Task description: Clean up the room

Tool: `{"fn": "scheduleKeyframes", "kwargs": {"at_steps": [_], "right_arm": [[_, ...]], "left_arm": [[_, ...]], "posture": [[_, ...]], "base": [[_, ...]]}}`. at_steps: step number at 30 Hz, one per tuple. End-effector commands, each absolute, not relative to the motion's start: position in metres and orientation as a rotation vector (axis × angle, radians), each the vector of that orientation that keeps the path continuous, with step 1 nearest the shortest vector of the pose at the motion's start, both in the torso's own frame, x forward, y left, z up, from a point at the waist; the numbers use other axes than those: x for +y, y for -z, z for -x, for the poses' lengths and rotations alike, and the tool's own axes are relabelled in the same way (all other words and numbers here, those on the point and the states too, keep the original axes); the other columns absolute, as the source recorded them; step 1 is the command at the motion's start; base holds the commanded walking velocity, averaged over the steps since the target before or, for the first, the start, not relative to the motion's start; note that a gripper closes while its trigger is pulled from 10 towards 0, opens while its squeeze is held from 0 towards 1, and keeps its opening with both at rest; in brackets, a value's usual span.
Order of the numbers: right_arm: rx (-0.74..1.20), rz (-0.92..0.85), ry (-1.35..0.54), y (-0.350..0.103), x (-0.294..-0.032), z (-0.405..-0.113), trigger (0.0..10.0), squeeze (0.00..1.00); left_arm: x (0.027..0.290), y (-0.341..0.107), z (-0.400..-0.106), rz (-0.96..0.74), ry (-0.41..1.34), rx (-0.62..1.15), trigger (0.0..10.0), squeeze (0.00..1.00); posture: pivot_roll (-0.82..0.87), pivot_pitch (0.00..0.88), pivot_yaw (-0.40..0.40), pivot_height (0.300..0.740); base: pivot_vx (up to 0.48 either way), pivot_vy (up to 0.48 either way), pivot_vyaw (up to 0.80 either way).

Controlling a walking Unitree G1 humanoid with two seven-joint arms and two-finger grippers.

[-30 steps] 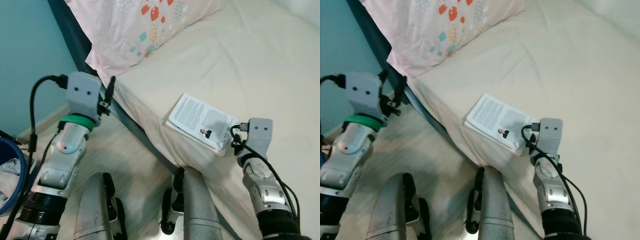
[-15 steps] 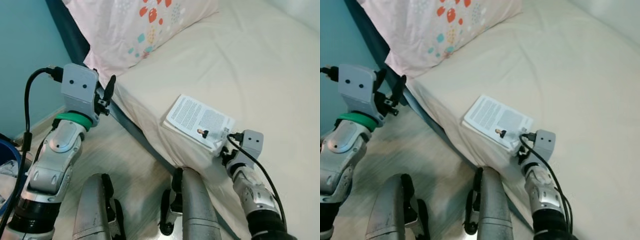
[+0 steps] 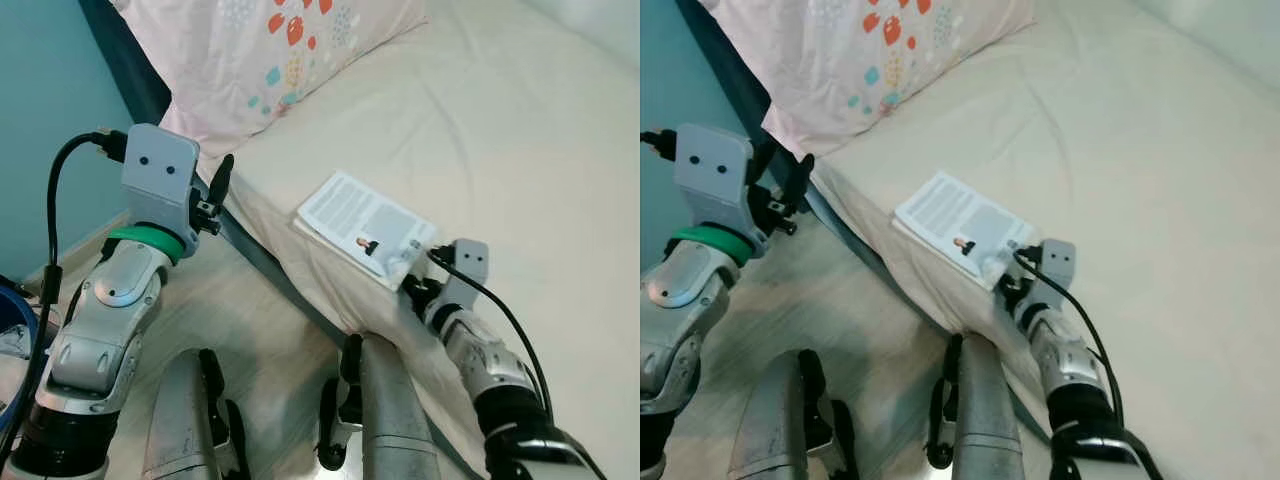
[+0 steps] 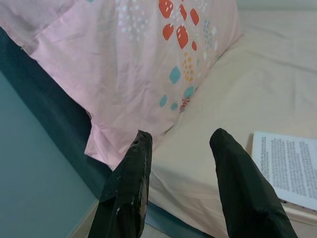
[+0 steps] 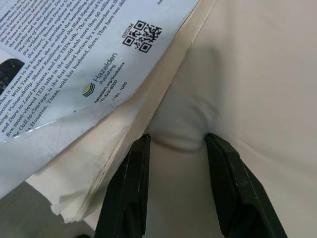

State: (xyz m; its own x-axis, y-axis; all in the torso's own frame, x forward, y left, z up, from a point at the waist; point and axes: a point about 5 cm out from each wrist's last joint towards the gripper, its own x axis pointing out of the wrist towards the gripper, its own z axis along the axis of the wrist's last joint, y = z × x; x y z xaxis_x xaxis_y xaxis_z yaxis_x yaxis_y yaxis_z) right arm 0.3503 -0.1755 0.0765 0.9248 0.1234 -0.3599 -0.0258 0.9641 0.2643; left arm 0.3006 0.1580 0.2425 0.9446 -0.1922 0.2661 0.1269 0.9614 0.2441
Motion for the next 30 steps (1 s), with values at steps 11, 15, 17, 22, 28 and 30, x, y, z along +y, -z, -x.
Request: {"fn": "scheduleKeyframes", "kwargs": {"at_steps": [11,15,17,22,28,30], "right_arm": [[0.472,-0.374,-0.158,-0.067,-0.143,-0.354,10.0,0.0],[0.457,-0.408,-0.187,-0.076,-0.132,-0.362,10.0,0.0],[0.454,-0.414,-0.188,-0.079,-0.13,-0.364,10.0,0.0],[0.435,-0.437,-0.172,-0.088,-0.126,-0.371,10.0,0.0],[0.407,-0.447,-0.135,-0.097,-0.127,-0.378,10.0,0.0],[0.395,-0.445,-0.122,-0.101,-0.129,-0.38,10.0,0.0]], "left_arm": [[0.158,-0.24,-0.297,-0.244,0.158,-0.263,10.0,0.0],[0.157,-0.242,-0.296,-0.25,0.16,-0.264,10.0,0.0],[0.157,-0.243,-0.295,-0.252,0.16,-0.266,10.0,0.0],[0.158,-0.245,-0.292,-0.262,0.156,-0.268,10.0,0.0],[0.161,-0.247,-0.288,-0.276,0.148,-0.265,10.0,0.0],[0.162,-0.247,-0.287,-0.28,0.146,-0.264,10.0,0.0]], "posture": [[0.08,0.322,0.004,0.595],[0.09,0.32,0.005,0.595],[0.1,0.322,0.004,0.595],[0.14,0.327,0.007,0.595],[0.18,0.331,0.014,0.595],[0.18,0.331,0.015,0.595]], "base": [[0.0,0.0,0.0],[0.0,0.0,0.0],[0.0,0.0,0.0],[0.0,0.0,0.0],[0.0,0.0,0.0],[0.0,0.0,0.0]]}}
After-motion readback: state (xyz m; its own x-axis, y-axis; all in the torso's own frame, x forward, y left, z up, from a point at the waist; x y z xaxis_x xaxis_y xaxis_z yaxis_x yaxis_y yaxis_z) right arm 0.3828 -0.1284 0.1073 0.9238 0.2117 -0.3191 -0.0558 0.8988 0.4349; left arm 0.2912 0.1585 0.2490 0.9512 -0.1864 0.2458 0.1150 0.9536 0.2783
